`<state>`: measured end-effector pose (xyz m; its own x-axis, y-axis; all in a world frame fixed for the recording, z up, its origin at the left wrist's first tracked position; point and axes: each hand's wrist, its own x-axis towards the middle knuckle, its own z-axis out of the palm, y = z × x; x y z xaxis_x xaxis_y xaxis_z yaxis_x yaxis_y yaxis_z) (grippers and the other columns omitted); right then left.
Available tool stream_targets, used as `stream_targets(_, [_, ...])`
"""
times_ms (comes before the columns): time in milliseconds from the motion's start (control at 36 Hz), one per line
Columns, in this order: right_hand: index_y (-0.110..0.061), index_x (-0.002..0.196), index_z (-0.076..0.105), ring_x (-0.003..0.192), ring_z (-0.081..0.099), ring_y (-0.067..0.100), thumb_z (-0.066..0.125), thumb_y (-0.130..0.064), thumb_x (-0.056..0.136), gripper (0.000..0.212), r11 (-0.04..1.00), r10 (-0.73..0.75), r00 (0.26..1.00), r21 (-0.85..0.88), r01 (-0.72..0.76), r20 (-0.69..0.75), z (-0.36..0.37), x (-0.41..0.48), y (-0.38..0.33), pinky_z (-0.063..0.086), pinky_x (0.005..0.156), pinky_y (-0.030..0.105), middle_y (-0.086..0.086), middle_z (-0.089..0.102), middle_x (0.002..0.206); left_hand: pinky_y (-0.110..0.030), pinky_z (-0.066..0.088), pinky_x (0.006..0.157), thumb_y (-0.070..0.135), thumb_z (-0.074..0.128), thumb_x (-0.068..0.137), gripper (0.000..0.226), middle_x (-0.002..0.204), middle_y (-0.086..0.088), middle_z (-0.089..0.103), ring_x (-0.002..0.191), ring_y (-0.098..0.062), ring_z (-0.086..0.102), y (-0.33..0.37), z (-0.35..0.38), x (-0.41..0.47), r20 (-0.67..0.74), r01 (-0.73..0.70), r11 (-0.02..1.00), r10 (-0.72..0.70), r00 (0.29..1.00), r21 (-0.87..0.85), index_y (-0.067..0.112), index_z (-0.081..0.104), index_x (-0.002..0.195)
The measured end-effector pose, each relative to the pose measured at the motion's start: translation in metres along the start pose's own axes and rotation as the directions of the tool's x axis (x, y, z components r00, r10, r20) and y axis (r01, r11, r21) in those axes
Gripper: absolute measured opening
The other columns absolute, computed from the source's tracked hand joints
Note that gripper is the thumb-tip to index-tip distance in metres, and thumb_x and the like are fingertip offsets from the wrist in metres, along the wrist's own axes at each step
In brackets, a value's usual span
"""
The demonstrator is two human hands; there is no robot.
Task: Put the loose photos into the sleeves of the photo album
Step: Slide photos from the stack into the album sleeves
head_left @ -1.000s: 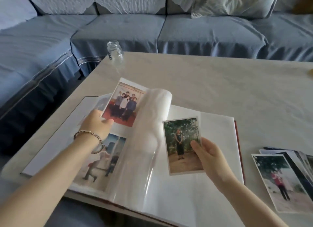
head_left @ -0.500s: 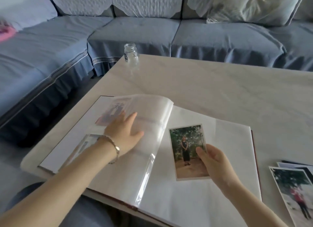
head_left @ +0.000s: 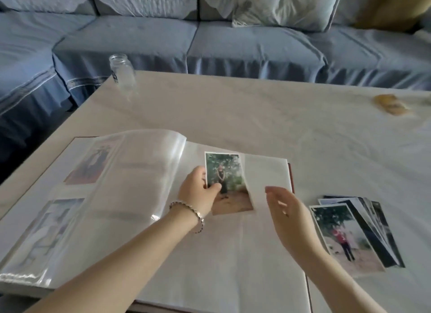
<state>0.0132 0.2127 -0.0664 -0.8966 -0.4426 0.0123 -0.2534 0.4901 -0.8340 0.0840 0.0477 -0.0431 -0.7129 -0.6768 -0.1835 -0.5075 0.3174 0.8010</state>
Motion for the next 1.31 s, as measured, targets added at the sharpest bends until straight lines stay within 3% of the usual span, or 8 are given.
stream_targets(83, [-0.012, 0.125, 0.056, 0.125, 0.045, 0.016, 0.051, -0.017, 0.094, 0.033, 0.961, -0.074, 0.997, -0.269, 0.067, -0.015, -0.008, 0.001, 0.022, 0.03, 0.1, 0.019, 0.001, 0.051, 0.135, -0.028, 0.033, 0.064, 0.014, 0.057, 0.089, 0.052, 0.088, -0.009, 0.058, 0.078, -0.026, 0.052, -0.006, 0.003, 0.013, -0.147, -0.002, 0.994, 0.018, 0.989, 0.106, 0.021, 0.034, 0.135])
stream_targets(194, [-0.009, 0.135, 0.047, 0.141, 0.021, 0.014, 0.05, -0.017, 0.094, 0.042, 0.903, -0.104, 0.993, -0.412, 0.119, 0.059, -0.003, -0.004, 0.042, 0.007, 0.108, 0.013, 0.003, 0.033, 0.149, -0.028, 0.039, 0.07, 0.006, 0.054, 0.088, 0.069, 0.118, -0.009, 0.059, 0.08, -0.026, 0.056, -0.012, 0.01, 0.027, -0.245, -0.11, 0.987, 0.136, 0.96, 0.117, 0.025, 0.022, 0.147])
stream_targets(361, [-0.011, 0.137, 0.045, 0.142, 0.015, 0.009, 0.047, -0.017, 0.094, 0.043, 0.907, -0.15, 0.989, -0.395, 0.145, 0.018, 0.003, -0.006, 0.05, 0.005, 0.108, 0.014, 0.0, 0.03, 0.151, 0.0, 0.034, 0.053, -0.005, 0.046, 0.089, 0.067, 0.072, 0.016, 0.045, 0.053, 0.021, 0.046, 0.003, 0.022, 0.022, -0.258, -0.197, 0.979, 0.203, 0.945, 0.049, 0.024, 0.026, 0.146])
stream_targets(444, [-0.01, 0.136, 0.047, 0.14, 0.015, 0.007, 0.049, -0.015, 0.093, 0.043, 0.911, -0.163, 0.987, -0.383, 0.152, 0.002, 0.005, -0.007, 0.052, 0.008, 0.109, 0.017, 0.001, 0.032, 0.15, -0.007, 0.035, 0.047, -0.003, 0.047, 0.089, 0.071, 0.054, 0.003, 0.036, 0.047, 0.015, 0.047, 0.003, 0.026, 0.023, -0.241, -0.2, 0.978, 0.207, 0.948, 0.051, 0.028, 0.021, 0.147])
stream_targets(806, [-0.006, 0.13, 0.054, 0.139, 0.023, 0.013, 0.037, -0.026, 0.086, 0.051, 0.915, -0.173, 0.984, -0.375, 0.147, -0.036, 0.008, -0.007, 0.056, 0.017, 0.109, 0.025, 0.005, 0.039, 0.146, -0.016, 0.033, 0.046, 0.003, 0.056, 0.086, 0.08, 0.053, -0.008, 0.036, 0.043, -0.013, 0.033, -0.01, 0.034, 0.019, -0.135, -0.295, 0.944, 0.315, 0.939, 0.148, 0.041, 0.015, 0.143])
stream_targets(1000, [-0.005, 0.127, 0.056, 0.137, 0.027, 0.015, 0.041, -0.023, 0.085, 0.048, 0.917, -0.172, 0.983, -0.374, 0.138, -0.058, 0.009, -0.007, 0.058, 0.02, 0.108, 0.026, 0.007, 0.042, 0.144, -0.033, 0.038, 0.054, -0.001, 0.057, 0.083, 0.081, 0.056, -0.023, 0.048, 0.048, -0.029, 0.043, 0.003, 0.016, 0.025, -0.308, -0.38, 0.904, 0.424, 0.852, 0.195, 0.034, 0.016, 0.143])
stream_targets(1167, [-0.005, 0.125, 0.057, 0.137, 0.031, 0.02, 0.044, -0.02, 0.086, 0.044, 0.92, -0.17, 0.984, -0.368, 0.137, -0.059, 0.009, -0.007, 0.058, 0.022, 0.107, 0.028, 0.008, 0.044, 0.142, -0.026, 0.037, 0.05, 0.0, 0.057, 0.083, 0.081, 0.056, -0.023, 0.049, 0.046, -0.022, 0.039, 0.004, 0.018, 0.027, -0.208, -0.361, 0.91, 0.401, 0.892, 0.202, 0.037, 0.02, 0.145])
stream_targets(1306, [-0.003, 0.124, 0.058, 0.137, 0.033, 0.022, 0.043, -0.021, 0.084, 0.046, 0.918, -0.164, 0.985, -0.375, 0.131, -0.057, 0.009, -0.007, 0.058, 0.023, 0.107, 0.03, 0.01, 0.045, 0.142, -0.018, 0.033, 0.051, 0.002, 0.062, 0.082, 0.079, 0.05, -0.002, 0.043, 0.05, -0.013, 0.043, -0.001, 0.032, 0.026, -0.096, -0.224, 0.966, 0.236, 0.967, 0.127, 0.032, 0.026, 0.146])
